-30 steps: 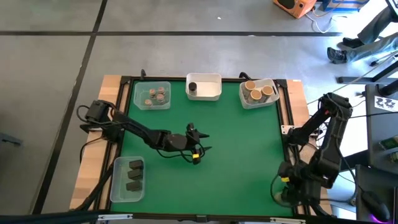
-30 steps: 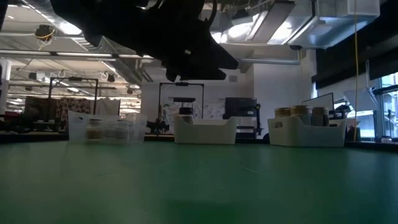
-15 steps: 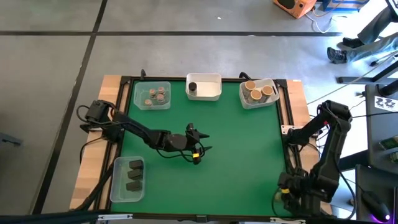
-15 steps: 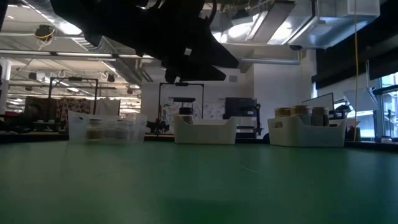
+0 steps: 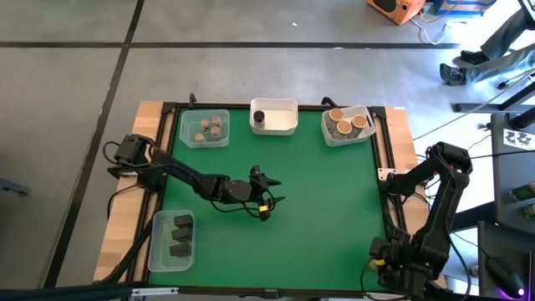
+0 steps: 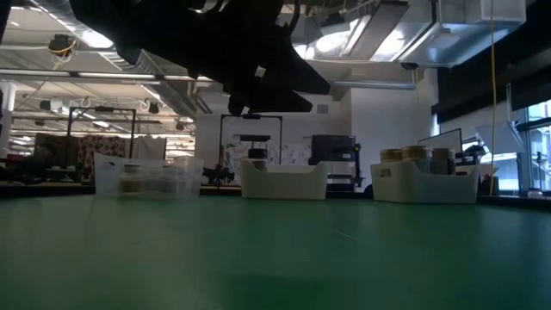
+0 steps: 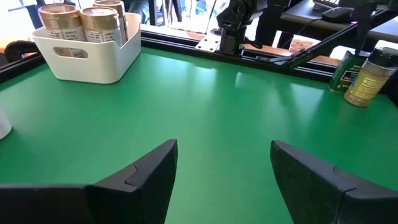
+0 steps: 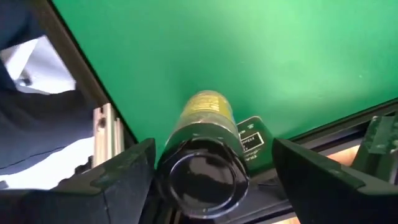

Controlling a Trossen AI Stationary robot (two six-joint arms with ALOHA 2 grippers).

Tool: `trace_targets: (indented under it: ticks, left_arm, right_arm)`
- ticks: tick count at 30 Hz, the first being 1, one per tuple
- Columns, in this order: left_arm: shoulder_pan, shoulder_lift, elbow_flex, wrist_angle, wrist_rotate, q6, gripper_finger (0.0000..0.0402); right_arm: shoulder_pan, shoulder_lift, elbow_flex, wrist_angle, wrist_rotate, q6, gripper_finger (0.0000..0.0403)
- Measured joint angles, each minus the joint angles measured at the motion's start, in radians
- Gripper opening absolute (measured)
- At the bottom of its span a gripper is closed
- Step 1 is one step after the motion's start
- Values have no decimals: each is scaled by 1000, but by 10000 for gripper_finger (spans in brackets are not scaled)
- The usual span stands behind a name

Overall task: Sort spices by type
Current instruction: Put the black seasoning bottle into the left white bin

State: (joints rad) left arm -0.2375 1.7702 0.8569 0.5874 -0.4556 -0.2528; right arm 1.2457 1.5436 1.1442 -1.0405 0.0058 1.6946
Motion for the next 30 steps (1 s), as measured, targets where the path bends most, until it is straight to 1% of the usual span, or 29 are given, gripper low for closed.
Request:
trace_targets:
  ticks: [7,10,13,18,22,26,30]
  left_arm:
    - [0,0,0,-1,0,1,241]
    - [0,0,0,-1,0,-1,241]
    - [0,0,0,-1,0,-1,241]
    - [0,0,0,0,0,-1,241]
    - [0,0,0,0,0,-1,241]
    - [0,0,0,0,0,1,241]
    - [0,-35,-1,-19,0,11,241]
  right_arm:
    - [-2,61,0,-11,-64,-51,319]
    - [-3,69,0,-8,-68,-51,314]
    - [-3,69,0,-15,-53,-52,285]
    - [-2,69,0,-25,-5,-58,208]
    - [-4,68,0,-34,4,-82,208]
    - [-33,67,0,-56,13,-118,208]
    - [-85,61,2,-73,63,-206,208]
